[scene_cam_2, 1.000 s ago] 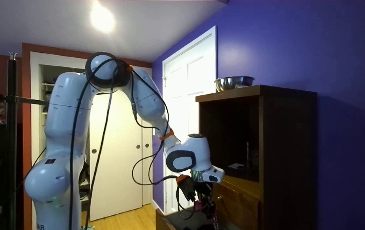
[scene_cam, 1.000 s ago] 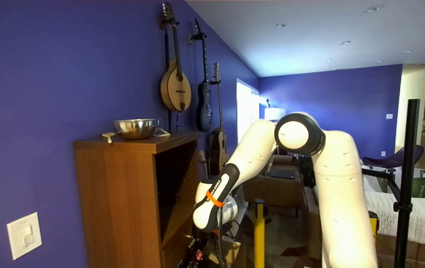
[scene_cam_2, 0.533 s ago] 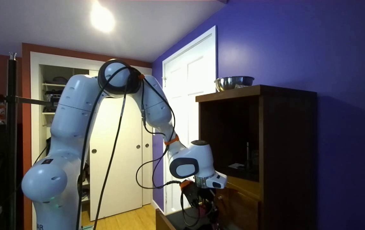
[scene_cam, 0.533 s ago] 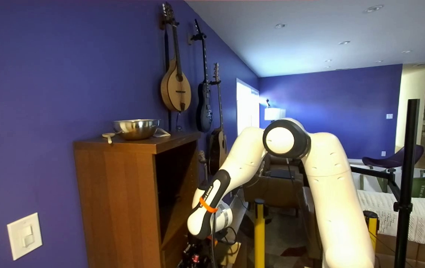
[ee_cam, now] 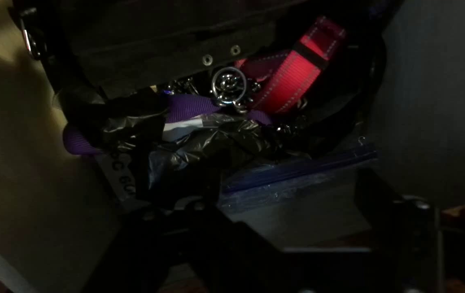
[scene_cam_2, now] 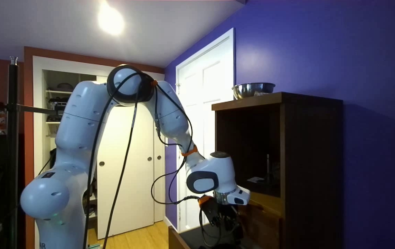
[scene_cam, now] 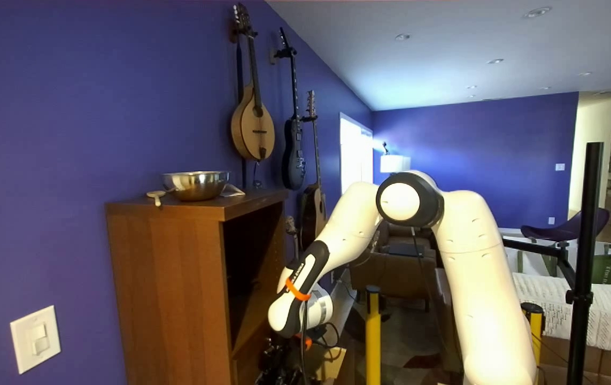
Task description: Pick up the pink strap with chains and put it in the open drawer
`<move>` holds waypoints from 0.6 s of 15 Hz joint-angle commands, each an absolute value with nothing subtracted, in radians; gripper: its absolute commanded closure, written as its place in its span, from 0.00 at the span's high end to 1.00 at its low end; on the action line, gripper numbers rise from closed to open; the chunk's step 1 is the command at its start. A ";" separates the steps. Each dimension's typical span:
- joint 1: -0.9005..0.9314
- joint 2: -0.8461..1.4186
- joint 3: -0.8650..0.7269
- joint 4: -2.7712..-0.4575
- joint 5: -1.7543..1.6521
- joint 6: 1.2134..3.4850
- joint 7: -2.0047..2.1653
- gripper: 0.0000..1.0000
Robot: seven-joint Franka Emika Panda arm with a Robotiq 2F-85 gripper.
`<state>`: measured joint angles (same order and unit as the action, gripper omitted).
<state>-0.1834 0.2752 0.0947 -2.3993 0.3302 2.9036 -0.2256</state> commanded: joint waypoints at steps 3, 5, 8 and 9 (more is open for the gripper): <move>-0.167 0.160 0.047 -2.411 0.238 2.701 -0.213 1.00; -0.152 0.103 0.010 -2.414 0.165 2.613 -0.199 1.00; -0.140 0.001 -0.029 -2.414 0.069 2.485 -0.194 1.00; -0.137 -0.035 -0.034 -2.413 0.056 2.443 -0.202 1.00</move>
<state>-0.1627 0.0845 -0.0021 -2.3925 0.1198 2.5563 -0.2163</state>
